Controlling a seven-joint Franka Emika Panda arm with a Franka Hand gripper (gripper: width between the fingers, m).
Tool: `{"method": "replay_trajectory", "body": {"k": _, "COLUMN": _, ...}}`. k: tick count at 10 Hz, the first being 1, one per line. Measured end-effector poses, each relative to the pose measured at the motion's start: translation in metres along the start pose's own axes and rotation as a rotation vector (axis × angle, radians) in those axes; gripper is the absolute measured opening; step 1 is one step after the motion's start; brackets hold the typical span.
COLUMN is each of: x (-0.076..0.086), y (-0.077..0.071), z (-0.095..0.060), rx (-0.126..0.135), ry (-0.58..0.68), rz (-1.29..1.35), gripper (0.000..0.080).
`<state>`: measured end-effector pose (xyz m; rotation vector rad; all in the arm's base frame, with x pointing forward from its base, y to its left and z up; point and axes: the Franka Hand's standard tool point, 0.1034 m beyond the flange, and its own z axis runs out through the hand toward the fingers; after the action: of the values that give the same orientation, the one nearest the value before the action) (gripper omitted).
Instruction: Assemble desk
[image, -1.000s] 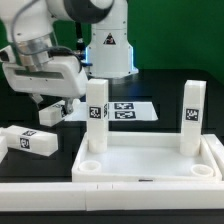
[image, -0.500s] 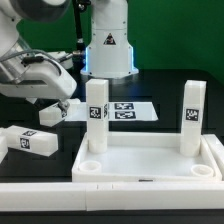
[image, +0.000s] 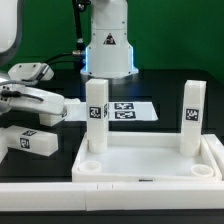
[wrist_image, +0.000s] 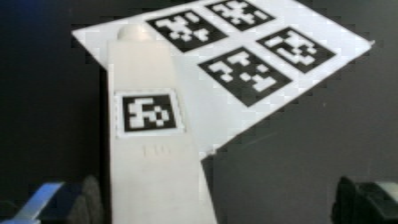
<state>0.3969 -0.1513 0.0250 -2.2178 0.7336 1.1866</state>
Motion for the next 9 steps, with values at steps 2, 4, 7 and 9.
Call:
{"method": "replay_trajectory", "body": {"k": 2, "x": -0.001, "y": 0.006, "z": 0.009, "rx": 0.008, "ry": -0.038, "rz": 0.022, "gripper": 0.0649}}
{"method": "replay_trajectory", "body": {"k": 4, "x": 0.006, "y": 0.011, "z": 0.025, "rx": -0.002, "ry": -0.065, "rz": 0.041, "gripper": 0.0649}}
{"method": "replay_trajectory", "body": {"k": 7, "x": 0.006, "y": 0.008, "z": 0.027, "rx": -0.01, "ry": -0.066, "rz": 0.037, "gripper": 0.0427}}
{"method": "replay_trajectory", "body": {"k": 9, "x": 0.006, "y": 0.008, "z": 0.027, "rx": -0.009, "ry": -0.066, "rz": 0.037, "gripper": 0.0284}}
